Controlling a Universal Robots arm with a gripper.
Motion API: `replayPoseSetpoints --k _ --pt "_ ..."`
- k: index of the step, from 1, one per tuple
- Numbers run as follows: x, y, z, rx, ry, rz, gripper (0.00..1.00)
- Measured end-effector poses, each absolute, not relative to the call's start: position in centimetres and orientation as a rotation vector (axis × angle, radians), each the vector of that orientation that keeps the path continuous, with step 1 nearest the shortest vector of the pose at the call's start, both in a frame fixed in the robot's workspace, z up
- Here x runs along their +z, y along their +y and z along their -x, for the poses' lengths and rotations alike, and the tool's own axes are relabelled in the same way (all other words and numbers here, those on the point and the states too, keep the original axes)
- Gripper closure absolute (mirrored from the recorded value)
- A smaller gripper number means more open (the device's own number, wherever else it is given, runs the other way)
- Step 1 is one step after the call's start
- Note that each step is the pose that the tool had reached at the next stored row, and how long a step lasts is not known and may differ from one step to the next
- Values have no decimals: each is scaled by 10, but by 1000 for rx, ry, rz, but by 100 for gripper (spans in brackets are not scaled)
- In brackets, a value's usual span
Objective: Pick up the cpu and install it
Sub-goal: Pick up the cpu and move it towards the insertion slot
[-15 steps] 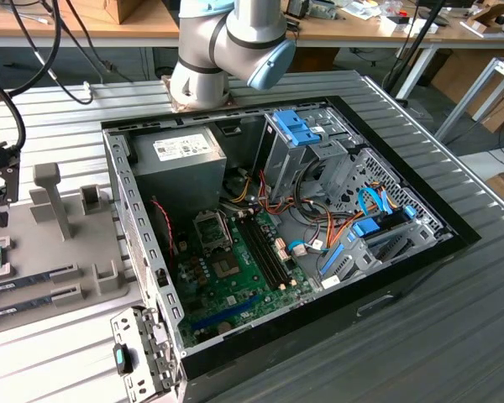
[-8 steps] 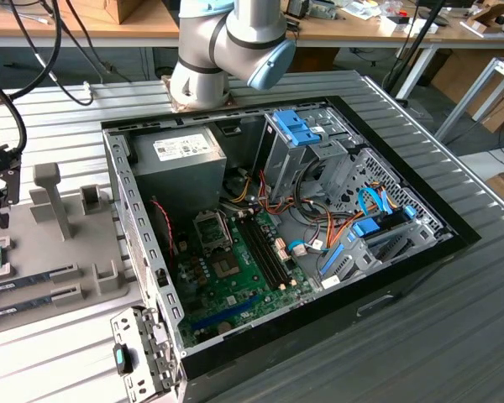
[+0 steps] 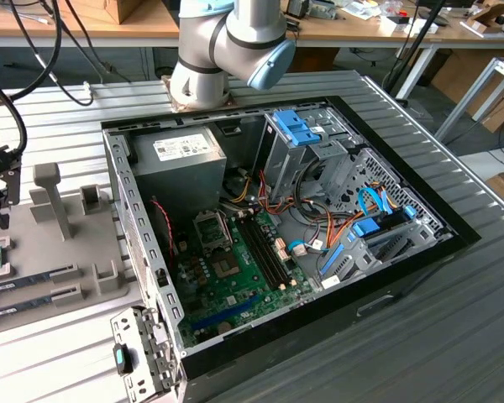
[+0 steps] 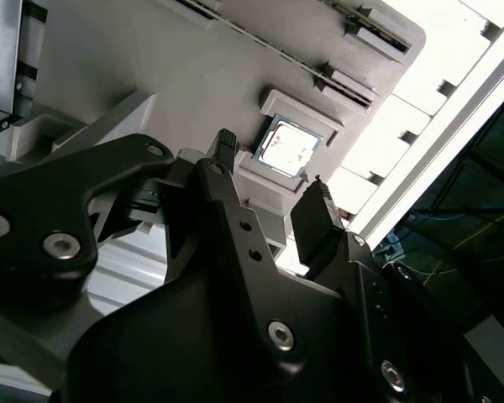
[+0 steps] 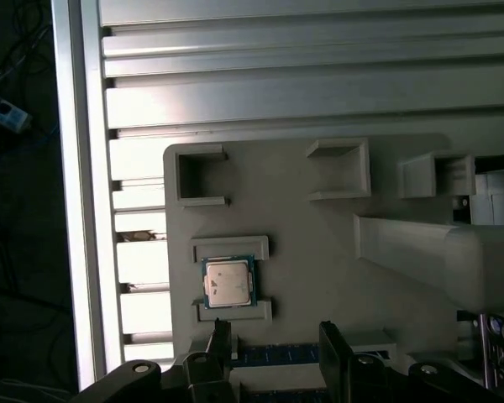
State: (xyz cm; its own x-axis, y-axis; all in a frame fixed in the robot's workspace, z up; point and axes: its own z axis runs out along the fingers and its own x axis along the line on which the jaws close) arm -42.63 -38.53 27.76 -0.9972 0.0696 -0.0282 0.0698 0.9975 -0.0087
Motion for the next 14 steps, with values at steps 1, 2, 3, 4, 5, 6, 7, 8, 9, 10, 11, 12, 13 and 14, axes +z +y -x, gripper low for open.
replayPoseSetpoints --k 1,2,3,4,5,6,7,8,9,10,11,12,13,14 --pt "277 -385 426 -15 3112 -109 46" --pt "277 -385 426 -15 3112 -109 46" --pt "277 -385 426 -15 3112 -109 46" --pt "277 -385 426 -15 3112 -109 46" --pt "277 -385 426 -15 3112 -109 46" --pt "276 -385 426 -15 3112 -109 46" --pt "276 -385 426 -15 3112 -109 46" --pt "276 -385 426 -15 3112 -109 46" --pt "276 -385 426 -15 3112 -109 46" --pt "276 -385 426 -15 3112 -109 46" --pt "275 -385 426 -15 3112 -109 46" --pt "275 -385 426 -15 3112 -109 46" --pt "275 -385 426 -15 3112 -109 46" --pt "275 -385 426 -15 3112 -109 46"
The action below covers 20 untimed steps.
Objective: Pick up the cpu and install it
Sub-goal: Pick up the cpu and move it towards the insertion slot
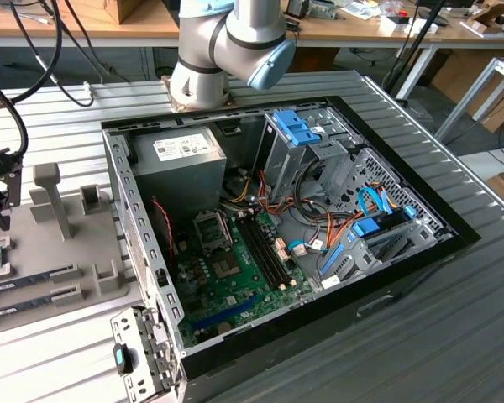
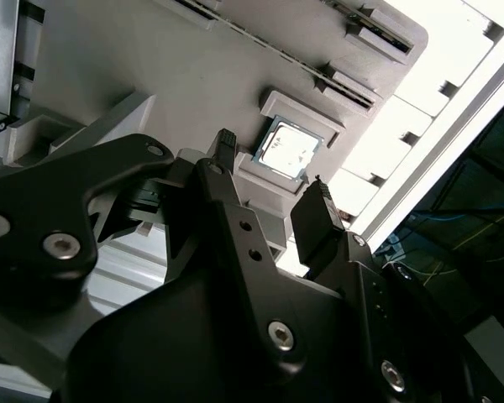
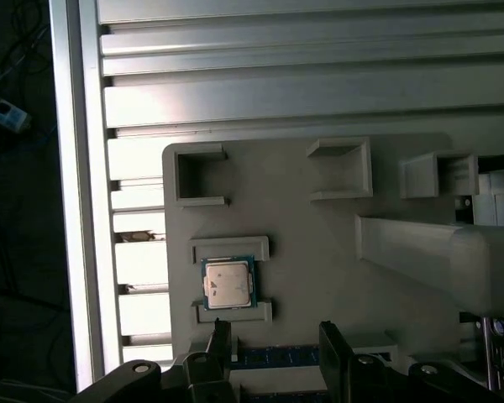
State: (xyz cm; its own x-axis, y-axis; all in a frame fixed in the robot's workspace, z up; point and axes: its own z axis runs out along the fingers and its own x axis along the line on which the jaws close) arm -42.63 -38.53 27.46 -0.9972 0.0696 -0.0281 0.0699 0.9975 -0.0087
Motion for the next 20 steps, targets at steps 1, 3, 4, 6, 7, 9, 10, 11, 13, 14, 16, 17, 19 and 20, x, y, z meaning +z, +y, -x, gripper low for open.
replayPoseSetpoints --k 1,3,4,6,7,9,10,11,13,14,16,17,19,20 --pt "274 -385 426 -15 3112 -109 46" --pt "274 -385 426 -15 3112 -109 46" --pt "274 -385 426 -15 3112 -109 46" --pt "273 -385 426 -15 3112 -109 46" --pt "273 -385 426 -15 3112 -109 46" --pt "273 -385 426 -15 3112 -109 46" --pt "272 -385 426 -15 3112 -109 46" --pt "271 -385 426 -15 3112 -109 46" --pt "270 -385 426 -15 3112 -109 46" --pt "270 -385 426 -15 3112 -109 46" --pt "269 -385 426 -15 3112 -109 46" --pt "269 -385 426 -15 3112 -109 46" --pt "269 -385 426 -15 3112 -109 46" --pt "269 -385 426 -15 3112 -109 46"
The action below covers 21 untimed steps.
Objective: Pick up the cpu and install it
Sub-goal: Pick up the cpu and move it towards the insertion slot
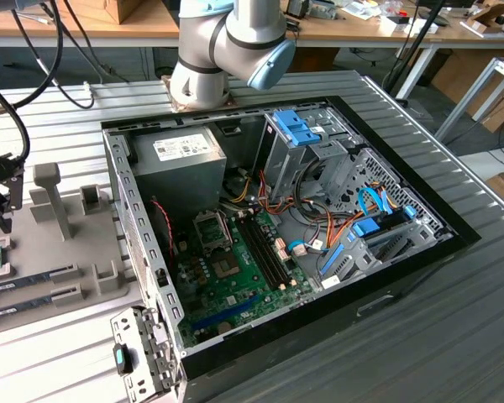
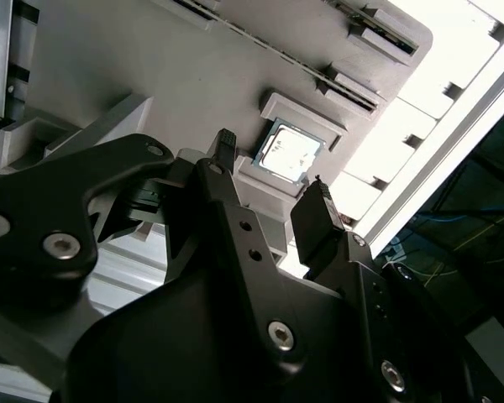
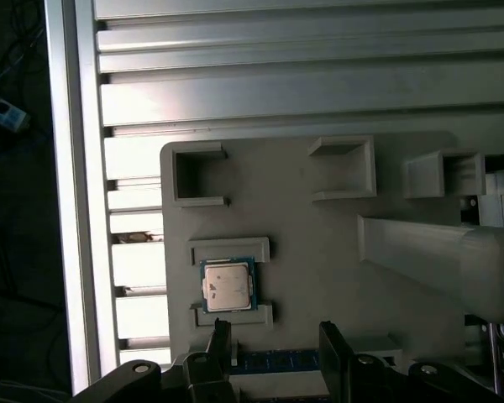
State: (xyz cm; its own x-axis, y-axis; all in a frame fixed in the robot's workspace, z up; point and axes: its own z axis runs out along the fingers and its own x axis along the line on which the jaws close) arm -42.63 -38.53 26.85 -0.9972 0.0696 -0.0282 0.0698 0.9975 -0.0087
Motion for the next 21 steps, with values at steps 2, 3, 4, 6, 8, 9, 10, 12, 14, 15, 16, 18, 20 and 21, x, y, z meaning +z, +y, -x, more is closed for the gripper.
replayPoseSetpoints --k 2,3,4,6,8,9,10,12,14,15,16,18,20,21 --pt "268 -385 426 -15 3112 -109 46" --pt "268 -385 426 -15 3112 -109 46" --pt "268 -385 426 -15 3112 -109 46" --pt "267 -385 426 -15 3112 -109 46" --pt "266 -385 426 -15 3112 -109 46" --pt "266 -385 426 -15 3112 -109 46" --pt "265 -385 426 -15 3112 -109 46" --pt "265 -385 426 -15 3112 -109 46" --pt "264 -385 426 -15 3112 -109 46" --pt "264 -385 426 -15 3112 -109 46" --pt "264 -385 426 -15 3112 -109 46" --pt "263 -385 426 -15 3112 -109 46" --pt "263 -385 426 -15 3112 -109 46" --pt "262 -385 426 -15 3112 -109 46"
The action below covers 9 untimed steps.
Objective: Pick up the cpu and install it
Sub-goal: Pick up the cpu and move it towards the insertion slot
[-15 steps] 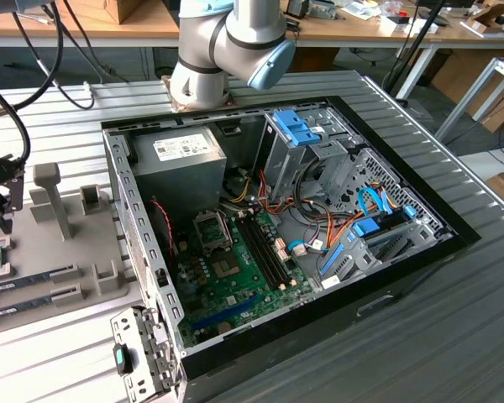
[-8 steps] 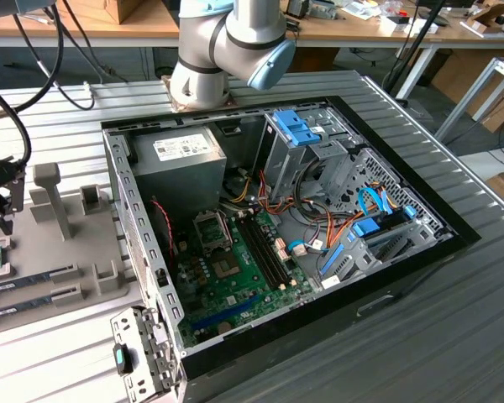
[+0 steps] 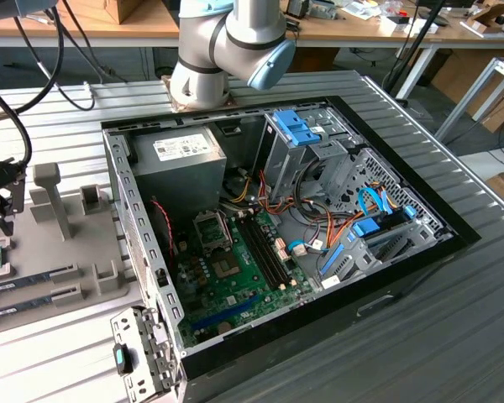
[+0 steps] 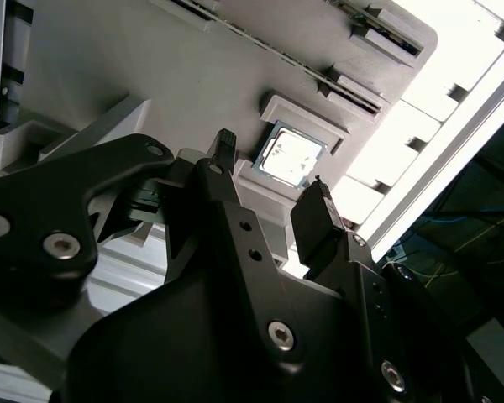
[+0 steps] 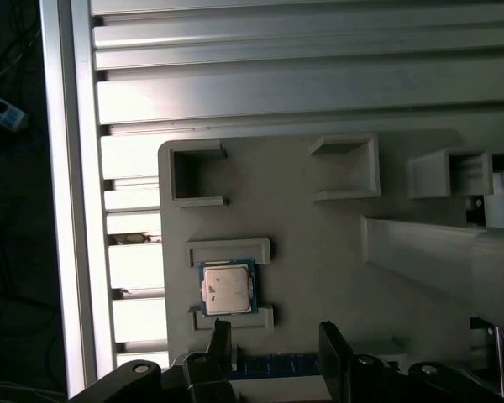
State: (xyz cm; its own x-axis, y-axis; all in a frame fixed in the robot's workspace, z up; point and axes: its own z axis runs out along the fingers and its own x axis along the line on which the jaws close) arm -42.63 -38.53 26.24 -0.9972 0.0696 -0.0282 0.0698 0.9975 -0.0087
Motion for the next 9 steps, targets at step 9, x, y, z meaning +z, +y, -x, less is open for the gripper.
replayPoseSetpoints --k 9 --pt "258 -385 426 -15 3112 -109 46"
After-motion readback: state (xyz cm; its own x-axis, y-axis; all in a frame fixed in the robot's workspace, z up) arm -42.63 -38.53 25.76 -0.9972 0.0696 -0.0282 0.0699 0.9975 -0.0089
